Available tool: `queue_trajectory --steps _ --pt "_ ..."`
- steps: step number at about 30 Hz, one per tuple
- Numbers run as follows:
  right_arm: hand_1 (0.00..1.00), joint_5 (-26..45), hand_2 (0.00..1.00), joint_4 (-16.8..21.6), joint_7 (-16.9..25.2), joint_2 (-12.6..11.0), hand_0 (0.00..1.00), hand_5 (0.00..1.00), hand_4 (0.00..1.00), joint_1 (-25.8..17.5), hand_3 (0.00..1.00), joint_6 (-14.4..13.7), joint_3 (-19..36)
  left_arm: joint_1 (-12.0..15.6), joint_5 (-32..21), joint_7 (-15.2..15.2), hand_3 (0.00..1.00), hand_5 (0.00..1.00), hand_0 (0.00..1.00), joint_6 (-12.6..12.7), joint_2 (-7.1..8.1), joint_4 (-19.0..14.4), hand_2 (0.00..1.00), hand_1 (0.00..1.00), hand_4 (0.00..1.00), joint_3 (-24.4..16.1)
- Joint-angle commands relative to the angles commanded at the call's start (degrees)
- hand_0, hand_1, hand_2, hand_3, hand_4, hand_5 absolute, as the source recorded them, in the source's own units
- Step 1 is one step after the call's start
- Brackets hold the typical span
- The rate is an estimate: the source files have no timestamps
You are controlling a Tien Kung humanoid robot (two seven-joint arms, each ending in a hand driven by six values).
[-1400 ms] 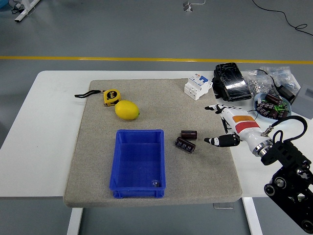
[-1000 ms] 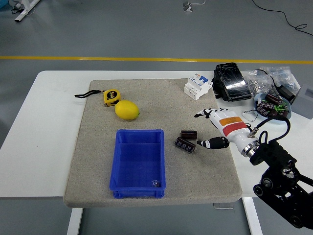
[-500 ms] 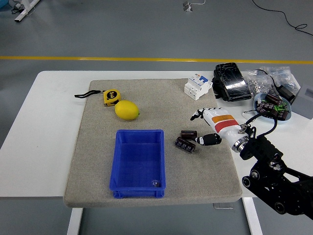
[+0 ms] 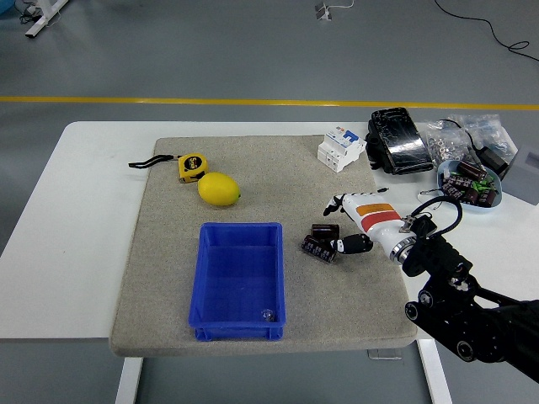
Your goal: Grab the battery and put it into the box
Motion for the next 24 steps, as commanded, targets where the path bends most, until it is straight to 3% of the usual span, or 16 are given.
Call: queue_trajectory --steps 10,24 --pt "0.603 2.3 0.621 -3.6 0.7 1.1 0.625 0.226 0.877 2.7 0.585 0.1 -3.5 -0.8 -0.3 0.0 0.586 0.606 0.542 0.0 0.09 -0.1 0.625 0.548 0.634 0.2" --pt "0.603 0.0 0.621 -2.2 0.3 -0.8 0.621 0.230 0.875 6.3 0.579 2.9 -7.1 -1.0 0.3 0.2 0.585 0.605 0.541 0.0 0.34 0.0 0.622 0.542 0.634 -0.2"
